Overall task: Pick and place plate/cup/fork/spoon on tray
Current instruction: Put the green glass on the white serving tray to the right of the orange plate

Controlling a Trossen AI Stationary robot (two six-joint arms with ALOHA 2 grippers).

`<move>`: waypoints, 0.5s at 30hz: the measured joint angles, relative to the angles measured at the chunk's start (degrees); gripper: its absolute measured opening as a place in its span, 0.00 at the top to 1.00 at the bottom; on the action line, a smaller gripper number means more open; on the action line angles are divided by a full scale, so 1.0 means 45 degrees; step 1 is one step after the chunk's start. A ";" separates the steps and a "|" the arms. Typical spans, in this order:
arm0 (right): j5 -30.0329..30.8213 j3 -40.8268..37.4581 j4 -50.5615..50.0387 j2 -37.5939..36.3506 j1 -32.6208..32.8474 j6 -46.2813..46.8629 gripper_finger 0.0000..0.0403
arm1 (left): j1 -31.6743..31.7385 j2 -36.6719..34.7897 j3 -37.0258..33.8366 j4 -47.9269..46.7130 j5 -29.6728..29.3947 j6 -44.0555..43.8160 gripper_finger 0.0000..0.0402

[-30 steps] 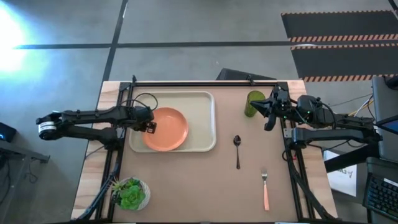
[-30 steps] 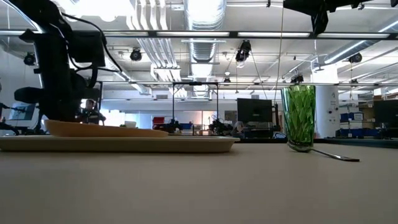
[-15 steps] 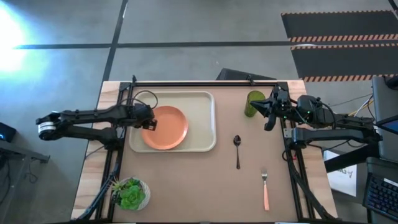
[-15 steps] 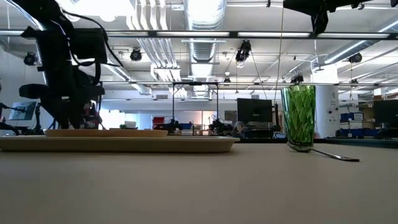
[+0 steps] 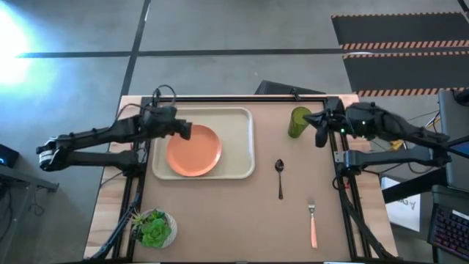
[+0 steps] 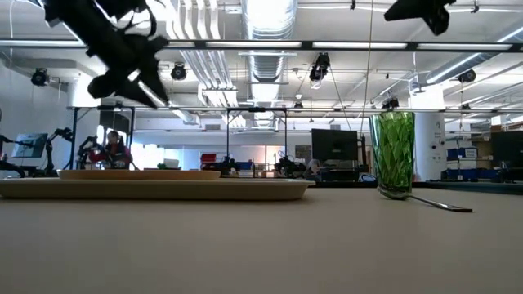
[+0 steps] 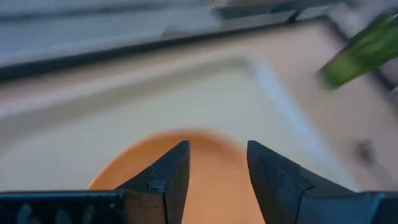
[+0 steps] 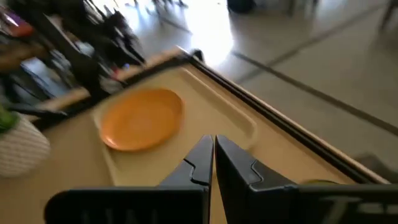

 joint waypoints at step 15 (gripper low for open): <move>0.2029 0.7023 -0.9818 0.4960 -0.1061 0.1798 0.91 | 0.0005 -0.0834 -0.0511 0.0996 0.0163 0.0532 0.65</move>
